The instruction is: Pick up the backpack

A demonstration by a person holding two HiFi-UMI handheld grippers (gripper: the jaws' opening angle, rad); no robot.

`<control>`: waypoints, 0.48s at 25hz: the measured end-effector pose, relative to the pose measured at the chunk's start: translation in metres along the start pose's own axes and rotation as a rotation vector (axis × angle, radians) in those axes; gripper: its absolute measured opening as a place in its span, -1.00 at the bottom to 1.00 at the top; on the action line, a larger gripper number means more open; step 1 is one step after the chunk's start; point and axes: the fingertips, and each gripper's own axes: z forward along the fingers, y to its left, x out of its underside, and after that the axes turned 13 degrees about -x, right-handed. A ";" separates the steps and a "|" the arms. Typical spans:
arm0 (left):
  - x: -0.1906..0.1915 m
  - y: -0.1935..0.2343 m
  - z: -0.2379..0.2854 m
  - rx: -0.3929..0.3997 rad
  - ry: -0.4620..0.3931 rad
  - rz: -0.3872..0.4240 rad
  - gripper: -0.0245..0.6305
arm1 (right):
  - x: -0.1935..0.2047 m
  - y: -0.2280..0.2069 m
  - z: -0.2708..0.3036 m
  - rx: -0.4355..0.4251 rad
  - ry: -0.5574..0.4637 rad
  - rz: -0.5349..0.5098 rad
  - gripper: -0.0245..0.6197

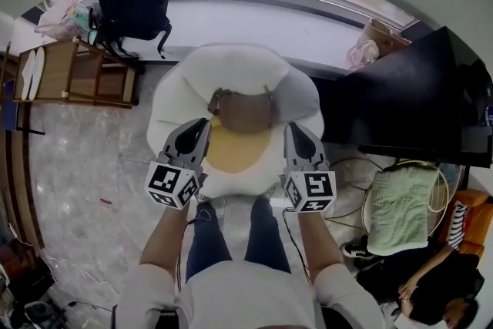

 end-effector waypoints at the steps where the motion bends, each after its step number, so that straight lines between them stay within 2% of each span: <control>1: 0.004 0.002 0.003 -0.004 0.003 0.000 -0.77 | 0.004 -0.003 0.003 -0.001 0.004 -0.004 -0.83; 12: 0.055 0.011 0.029 -0.002 0.060 -0.001 -0.77 | 0.047 -0.024 0.027 0.007 0.046 0.000 -0.83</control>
